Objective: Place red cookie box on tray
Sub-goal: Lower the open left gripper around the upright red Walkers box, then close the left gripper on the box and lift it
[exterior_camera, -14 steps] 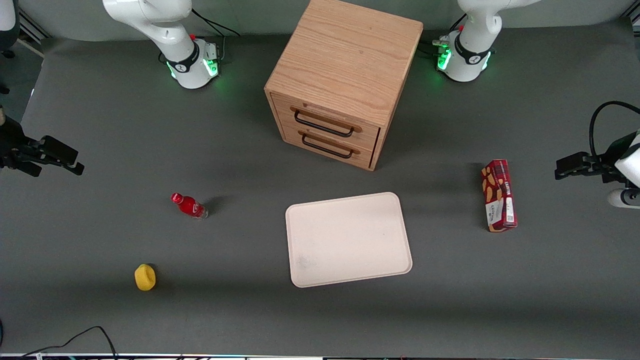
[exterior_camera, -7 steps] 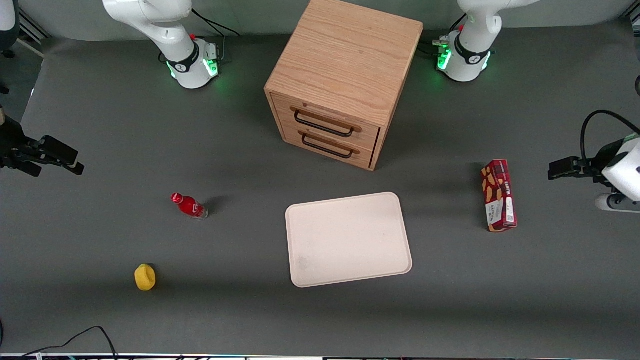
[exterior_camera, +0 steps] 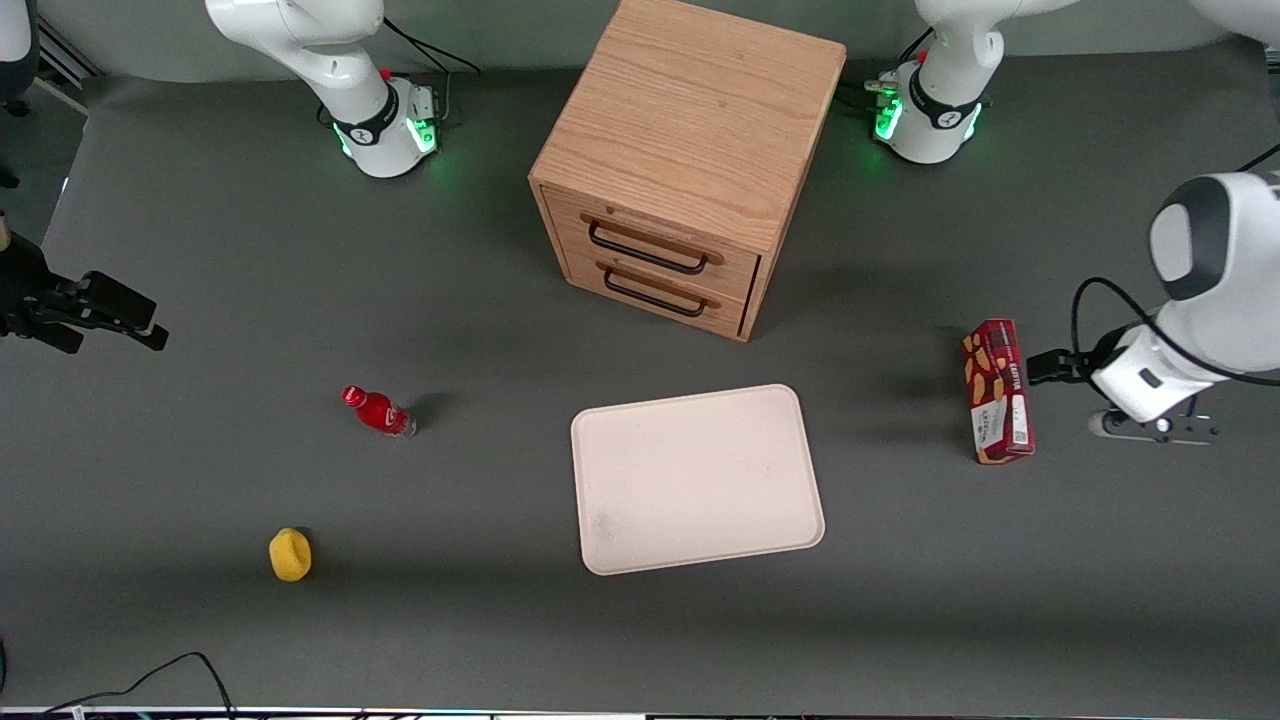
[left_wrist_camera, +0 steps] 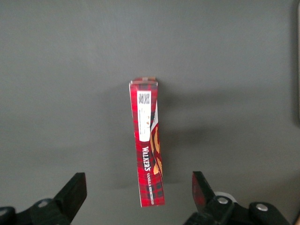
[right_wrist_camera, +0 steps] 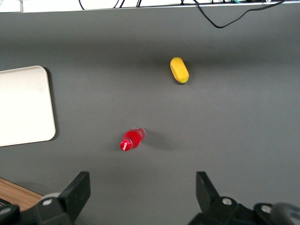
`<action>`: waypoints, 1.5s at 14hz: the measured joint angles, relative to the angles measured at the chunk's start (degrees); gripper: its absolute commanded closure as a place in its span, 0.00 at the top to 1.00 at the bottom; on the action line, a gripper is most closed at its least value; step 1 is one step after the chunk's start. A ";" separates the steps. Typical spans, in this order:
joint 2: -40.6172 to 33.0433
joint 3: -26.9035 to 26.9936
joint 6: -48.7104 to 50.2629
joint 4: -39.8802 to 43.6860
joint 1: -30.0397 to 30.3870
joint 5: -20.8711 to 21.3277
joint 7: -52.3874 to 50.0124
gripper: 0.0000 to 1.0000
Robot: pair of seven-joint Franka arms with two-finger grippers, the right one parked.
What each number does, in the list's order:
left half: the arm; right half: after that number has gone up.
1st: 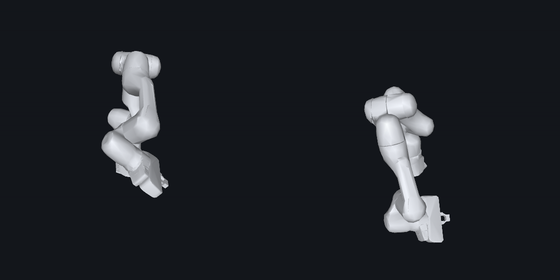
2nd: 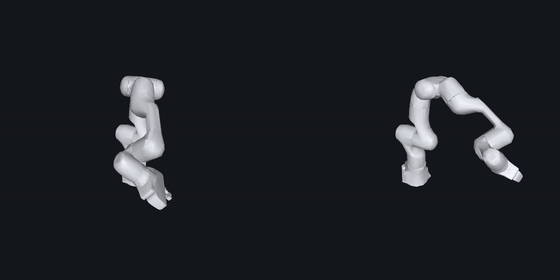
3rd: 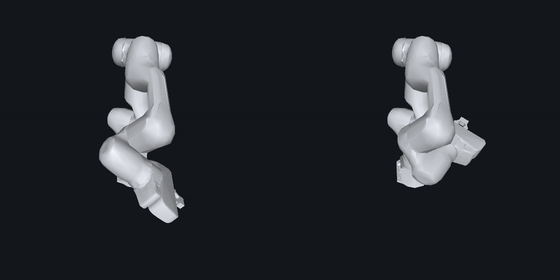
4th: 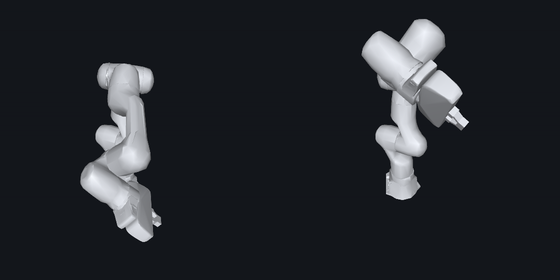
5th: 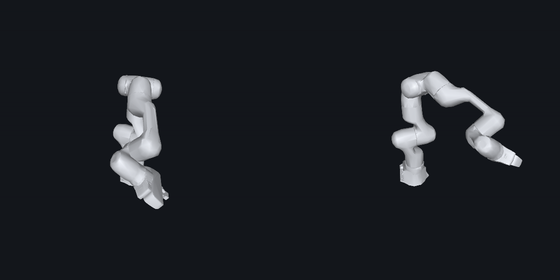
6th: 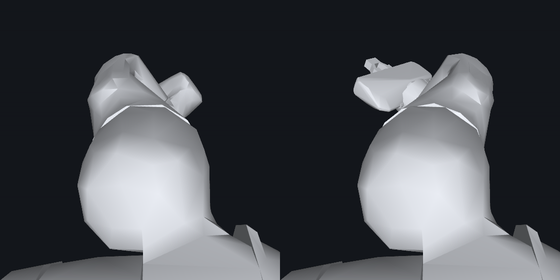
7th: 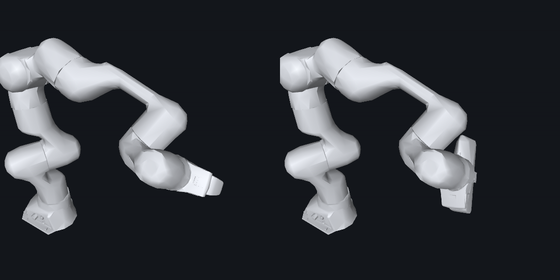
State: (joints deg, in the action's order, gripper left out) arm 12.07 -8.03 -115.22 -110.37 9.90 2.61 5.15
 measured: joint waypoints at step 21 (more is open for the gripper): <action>5.06 -1.10 -9.79 -4.32 -1.19 -0.14 -1.85 0.00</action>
State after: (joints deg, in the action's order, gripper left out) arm 17.13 -9.13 -125.01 -114.70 8.71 2.47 3.30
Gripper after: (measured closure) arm 0.934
